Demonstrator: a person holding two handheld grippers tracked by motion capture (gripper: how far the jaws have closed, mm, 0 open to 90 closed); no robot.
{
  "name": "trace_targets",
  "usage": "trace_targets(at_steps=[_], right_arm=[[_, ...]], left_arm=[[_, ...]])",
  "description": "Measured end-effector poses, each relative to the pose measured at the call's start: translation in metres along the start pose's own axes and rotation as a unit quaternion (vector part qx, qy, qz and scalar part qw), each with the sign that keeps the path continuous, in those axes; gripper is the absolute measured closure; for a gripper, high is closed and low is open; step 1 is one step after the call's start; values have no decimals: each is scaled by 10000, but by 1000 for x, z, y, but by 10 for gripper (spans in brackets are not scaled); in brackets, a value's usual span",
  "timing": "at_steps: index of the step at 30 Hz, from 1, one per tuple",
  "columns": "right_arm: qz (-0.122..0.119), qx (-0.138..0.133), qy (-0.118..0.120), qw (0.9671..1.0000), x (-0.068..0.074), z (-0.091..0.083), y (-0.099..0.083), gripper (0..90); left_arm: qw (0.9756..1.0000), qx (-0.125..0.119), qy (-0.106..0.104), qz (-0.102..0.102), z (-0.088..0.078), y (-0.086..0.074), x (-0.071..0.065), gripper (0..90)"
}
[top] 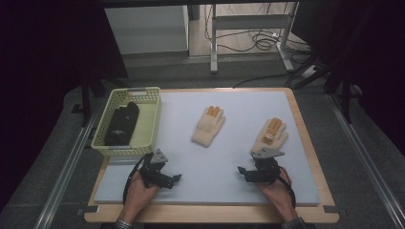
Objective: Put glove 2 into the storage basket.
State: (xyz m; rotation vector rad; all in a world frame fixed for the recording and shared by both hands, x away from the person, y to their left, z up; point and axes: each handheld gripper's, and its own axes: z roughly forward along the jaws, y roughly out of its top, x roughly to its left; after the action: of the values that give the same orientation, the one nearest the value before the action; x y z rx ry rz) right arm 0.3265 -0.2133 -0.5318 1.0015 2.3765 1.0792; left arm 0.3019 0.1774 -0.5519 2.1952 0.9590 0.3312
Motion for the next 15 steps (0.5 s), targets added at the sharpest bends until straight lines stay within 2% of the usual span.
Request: trace_targets(at_steps=[3, 11, 15], right_arm=[[124, -20, 96, 9999, -2, -3, -1, 223], [174, 21, 105, 9998, -2, -4, 4, 223], [109, 5, 119, 9999, 0, 2, 15, 254]], left_arm=[[10000, -14, -5, -1, 0, 0, 1, 14], [10000, -16, 0, 0, 0, 0, 1, 16], [10000, -14, 0, -1, 0, 0, 0, 16]])
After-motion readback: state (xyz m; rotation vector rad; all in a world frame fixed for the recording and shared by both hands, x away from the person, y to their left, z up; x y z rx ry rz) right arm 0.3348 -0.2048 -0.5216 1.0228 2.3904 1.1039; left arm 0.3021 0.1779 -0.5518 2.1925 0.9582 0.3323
